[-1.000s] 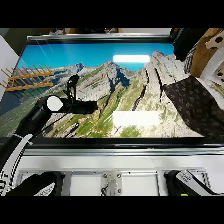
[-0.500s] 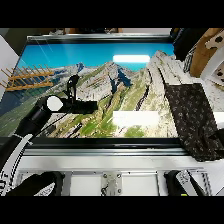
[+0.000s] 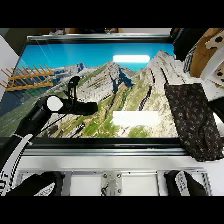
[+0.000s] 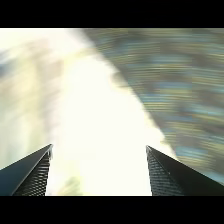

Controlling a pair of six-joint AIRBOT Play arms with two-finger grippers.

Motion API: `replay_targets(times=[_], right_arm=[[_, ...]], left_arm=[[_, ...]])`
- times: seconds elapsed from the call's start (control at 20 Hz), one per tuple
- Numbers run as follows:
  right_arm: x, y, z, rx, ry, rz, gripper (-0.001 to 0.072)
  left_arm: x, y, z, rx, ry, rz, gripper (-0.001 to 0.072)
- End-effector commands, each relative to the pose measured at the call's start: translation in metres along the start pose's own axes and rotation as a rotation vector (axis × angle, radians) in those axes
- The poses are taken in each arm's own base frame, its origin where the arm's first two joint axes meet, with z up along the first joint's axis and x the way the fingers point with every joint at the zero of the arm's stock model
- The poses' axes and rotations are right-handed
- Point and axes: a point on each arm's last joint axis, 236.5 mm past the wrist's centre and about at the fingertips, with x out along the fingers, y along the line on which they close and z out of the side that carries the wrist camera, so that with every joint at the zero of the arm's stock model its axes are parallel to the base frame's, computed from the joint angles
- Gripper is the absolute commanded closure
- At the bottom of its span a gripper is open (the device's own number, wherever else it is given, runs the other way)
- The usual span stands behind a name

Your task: Fold the clothes and pants, and hang the long-sleeved shirts on hangers.

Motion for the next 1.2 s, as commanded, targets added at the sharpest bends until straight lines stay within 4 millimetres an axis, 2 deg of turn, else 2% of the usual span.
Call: replay_targets(times=[0.0,0.15,0.25,0.3,0.4,0.45,0.6,1.15], right_arm=[[0.016,0.129,-0.073,-0.290,0.159,0.354,0.0087],[0.037,0.165,-0.157,-0.509,0.334,0.420,0.0088],[0.042,0.180,-0.193,-0.586,0.416,0.458,0.0115],[0.043,0.184,-0.206,-0.607,0.453,0.471,0.0260],[0.046,0.188,-0.222,-0.630,0.501,0.482,0.0638],[0.047,0.188,-0.227,-0.633,0.516,0.483,0.0702],[0.047,0.182,-0.236,-0.635,0.569,0.476,0.0701],[0.048,0.182,-0.236,-0.634,0.572,0.474,0.0702]], left_arm=[[0.000,0.000,-0.002,0.000,0.010,0.001,0.0695],[0.000,0.000,-0.003,0.000,0.011,0.000,0.0695],[0.000,0.000,-0.003,0.000,0.011,0.000,0.0695],[0.000,0.000,-0.003,0.000,0.011,0.000,0.0695],[0.000,0.000,-0.003,0.000,0.011,0.000,0.0695],[0.000,0.000,-0.003,0.000,0.011,0.000,0.0695],[0.000,0.000,-0.003,0.000,0.011,0.000,0.0695],[0.000,0.000,-0.003,0.000,0.011,0.000,0.0695]])
